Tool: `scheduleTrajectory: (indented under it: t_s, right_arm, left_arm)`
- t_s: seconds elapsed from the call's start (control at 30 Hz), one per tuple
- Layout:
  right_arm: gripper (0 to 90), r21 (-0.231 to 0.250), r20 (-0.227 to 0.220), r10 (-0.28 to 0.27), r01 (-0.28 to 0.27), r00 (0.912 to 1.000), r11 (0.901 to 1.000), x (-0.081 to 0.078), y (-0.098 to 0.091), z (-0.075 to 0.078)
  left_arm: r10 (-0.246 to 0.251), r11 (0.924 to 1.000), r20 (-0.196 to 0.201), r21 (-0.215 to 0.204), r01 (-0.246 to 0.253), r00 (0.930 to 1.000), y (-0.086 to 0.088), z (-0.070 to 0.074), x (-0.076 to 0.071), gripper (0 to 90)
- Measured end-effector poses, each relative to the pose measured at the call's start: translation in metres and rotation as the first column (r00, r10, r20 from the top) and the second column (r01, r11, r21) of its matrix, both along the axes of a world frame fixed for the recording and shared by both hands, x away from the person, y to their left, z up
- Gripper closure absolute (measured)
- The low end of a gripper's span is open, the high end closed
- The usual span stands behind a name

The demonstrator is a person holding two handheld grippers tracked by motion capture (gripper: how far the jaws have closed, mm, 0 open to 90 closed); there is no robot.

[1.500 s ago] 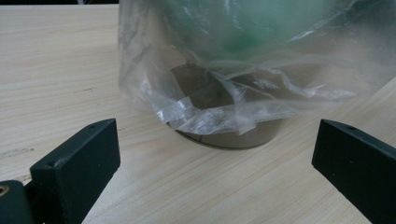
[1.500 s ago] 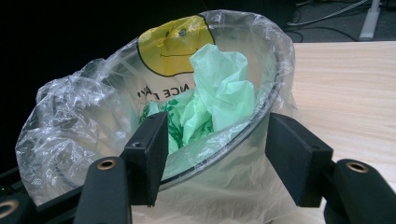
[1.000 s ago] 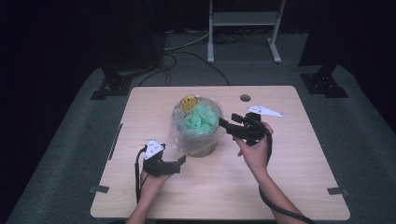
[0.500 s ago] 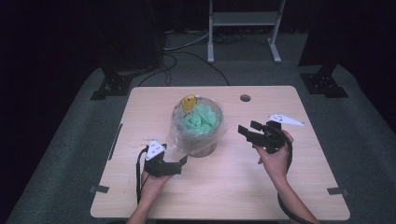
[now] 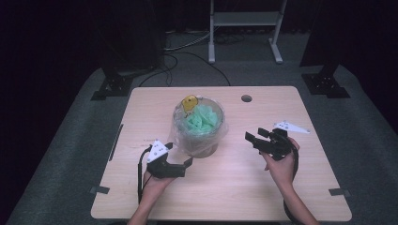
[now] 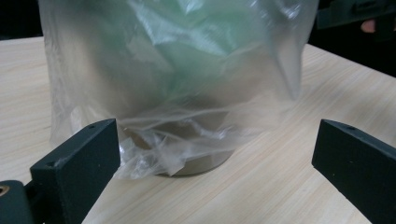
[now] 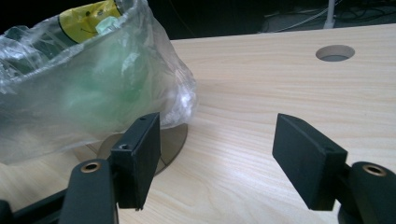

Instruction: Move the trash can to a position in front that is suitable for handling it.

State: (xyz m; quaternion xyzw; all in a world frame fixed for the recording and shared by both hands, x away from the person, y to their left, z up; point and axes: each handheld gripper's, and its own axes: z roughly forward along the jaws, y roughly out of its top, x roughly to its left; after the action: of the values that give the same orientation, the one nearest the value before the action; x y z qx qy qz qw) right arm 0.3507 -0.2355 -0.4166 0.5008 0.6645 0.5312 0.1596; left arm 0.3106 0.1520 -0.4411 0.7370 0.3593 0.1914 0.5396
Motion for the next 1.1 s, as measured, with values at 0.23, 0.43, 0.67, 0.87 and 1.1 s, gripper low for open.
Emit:
scheduleTrajectory:
  t_s: [0.23,0.43,0.67,0.87,1.1]
  right_arm:
    - [31.9,-0.013,-0.023,-0.003,0.003,0.9997,0.9999,-0.002,-0.004,-0.008]
    - [31.9,-0.022,-0.026,-0.001,0.001,0.9997,0.9998,-0.004,-0.003,-0.012]
    - [31.9,-0.024,-0.030,0.003,-0.003,0.9995,0.9997,-0.006,-0.002,-0.014]
    - [31.9,-0.028,-0.026,0.002,-0.002,0.9997,0.9996,-0.007,-0.002,-0.014]
    - [31.9,-0.030,-0.026,0.001,-0.002,0.9997,0.9996,-0.008,-0.003,-0.012]
  left_arm:
    - [-0.018,0.9997,0.019,-0.016,0.018,0.9997,0.002,0.011,-0.005,0.0]
    - [-0.031,0.9989,0.040,-0.034,0.033,0.9987,0.005,0.026,-0.008,0.0]
    - [-0.035,0.9990,0.072,-0.024,0.037,0.9968,0.006,0.046,-0.002,0.0]
    - [-0.024,0.9989,0.080,-0.038,0.027,0.9965,0.008,0.059,0.007,0.1]
    - [-0.010,0.9986,0.069,-0.051,0.014,0.9976,0.009,0.069,0.020,3.3]
